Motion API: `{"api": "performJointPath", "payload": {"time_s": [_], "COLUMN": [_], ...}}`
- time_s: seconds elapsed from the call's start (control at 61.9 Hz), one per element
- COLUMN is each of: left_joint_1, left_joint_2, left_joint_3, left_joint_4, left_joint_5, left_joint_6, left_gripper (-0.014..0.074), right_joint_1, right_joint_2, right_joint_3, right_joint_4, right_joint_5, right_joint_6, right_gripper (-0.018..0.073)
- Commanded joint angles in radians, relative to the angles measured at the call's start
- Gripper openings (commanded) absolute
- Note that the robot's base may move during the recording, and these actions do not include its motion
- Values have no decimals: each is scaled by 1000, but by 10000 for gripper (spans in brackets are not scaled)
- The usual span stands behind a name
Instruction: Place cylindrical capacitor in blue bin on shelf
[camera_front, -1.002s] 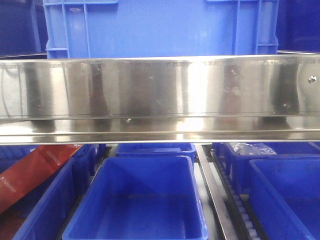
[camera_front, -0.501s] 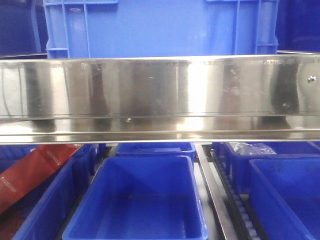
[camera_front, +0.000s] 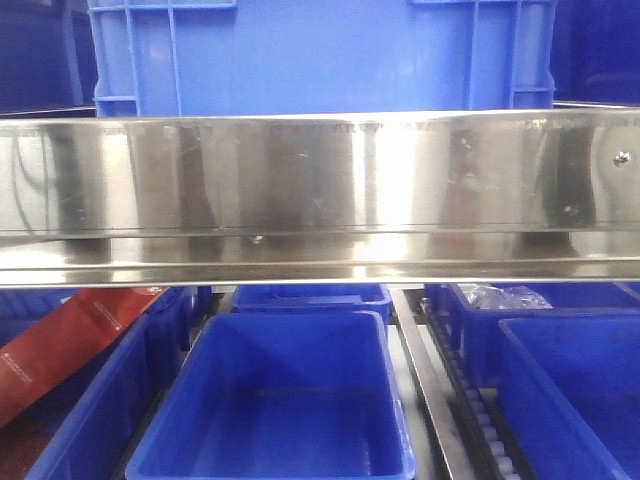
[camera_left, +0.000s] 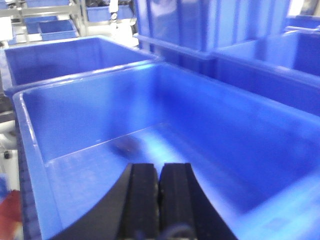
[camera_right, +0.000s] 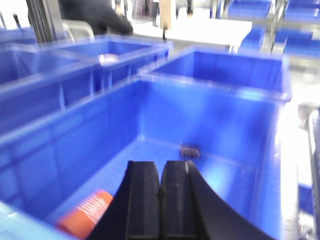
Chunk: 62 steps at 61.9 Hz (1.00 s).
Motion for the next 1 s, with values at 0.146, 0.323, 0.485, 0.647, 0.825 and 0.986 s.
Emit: {"api": "performJointPath", "payload": {"time_s": [0.146,0.323,0.485,0.647,0.825,0.986], "left_joint_1": [-4,-4,-4,-4,-4,-4], "left_joint_2": [-157,-309,-461,-578,-635,-636], "left_joint_3": [202,429,617,721,741,741], "left_joint_4": [-56,-76,-140,-152,-152,-152], "left_joint_5": [-109,-140,-179,-179,-184,-208], "left_joint_6": [-8,-8,-8,-8,-8,-8], "left_gripper": [-111,-111,-111,-111,-111,-111], "right_joint_1": [2,2,2,2,2,2], "right_joint_2": [-181,-370,-543,-687,-765,-787], "right_joint_3": [282,555,693,731,731,731], "right_joint_4": [-11,-11,-11,-11,-11,-11], "right_joint_5": [-204,-322,-282,-193,-169,-173], "right_joint_6": [0,0,0,0,0,0], "right_gripper": [-167,-167,-167,-167,-167,-167]}}
